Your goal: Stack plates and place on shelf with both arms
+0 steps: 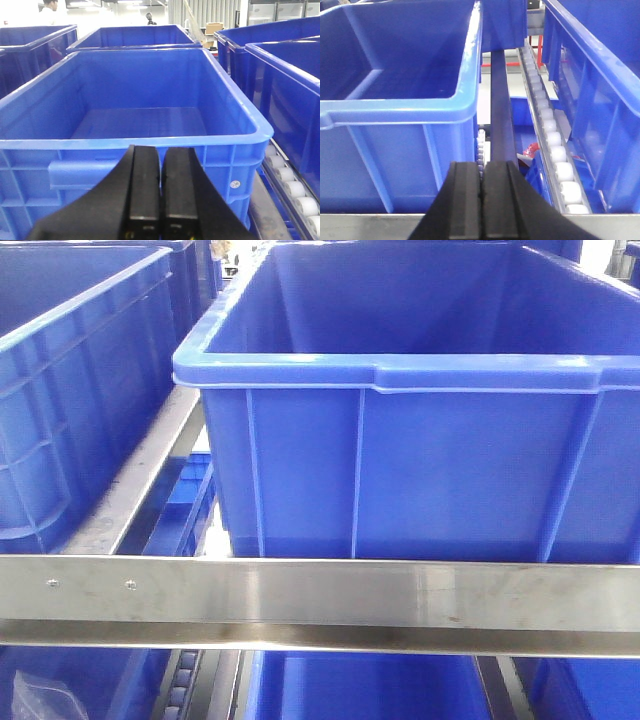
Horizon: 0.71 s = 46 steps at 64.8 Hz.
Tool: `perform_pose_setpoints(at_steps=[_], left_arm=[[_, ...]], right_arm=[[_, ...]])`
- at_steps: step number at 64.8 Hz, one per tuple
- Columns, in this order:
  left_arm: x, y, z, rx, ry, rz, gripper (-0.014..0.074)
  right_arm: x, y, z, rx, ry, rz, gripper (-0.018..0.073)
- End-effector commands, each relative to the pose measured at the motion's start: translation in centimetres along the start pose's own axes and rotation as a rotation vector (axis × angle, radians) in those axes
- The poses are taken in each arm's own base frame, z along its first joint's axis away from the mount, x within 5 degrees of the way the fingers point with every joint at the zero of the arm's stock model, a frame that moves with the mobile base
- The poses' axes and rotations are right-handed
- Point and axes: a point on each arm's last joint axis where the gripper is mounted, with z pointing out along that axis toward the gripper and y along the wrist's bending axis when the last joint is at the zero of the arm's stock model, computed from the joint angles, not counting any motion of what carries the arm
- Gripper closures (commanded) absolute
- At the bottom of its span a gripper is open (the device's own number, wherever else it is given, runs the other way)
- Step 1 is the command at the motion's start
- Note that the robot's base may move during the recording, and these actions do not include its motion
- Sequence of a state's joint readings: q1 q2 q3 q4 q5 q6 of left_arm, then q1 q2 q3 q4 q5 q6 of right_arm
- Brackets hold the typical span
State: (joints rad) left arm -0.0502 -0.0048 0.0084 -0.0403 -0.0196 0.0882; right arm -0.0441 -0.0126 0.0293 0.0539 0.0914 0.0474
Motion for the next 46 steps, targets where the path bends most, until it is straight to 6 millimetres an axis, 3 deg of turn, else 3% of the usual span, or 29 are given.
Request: perform_pose_setpoints(at_steps=[1,46], left_arm=[[-0.72,0.09,-0.22,-0.012,-0.095,-0.015,0.0514],[-0.72,0.09,-0.22,-0.012,-0.095,-0.015,0.0514]], right_arm=[[-0.92,0.06,-0.17,-0.007,-0.108,-0.01,0.0512],[-0.92,0.06,-0.17,-0.007,-0.108,-0.01,0.0512]])
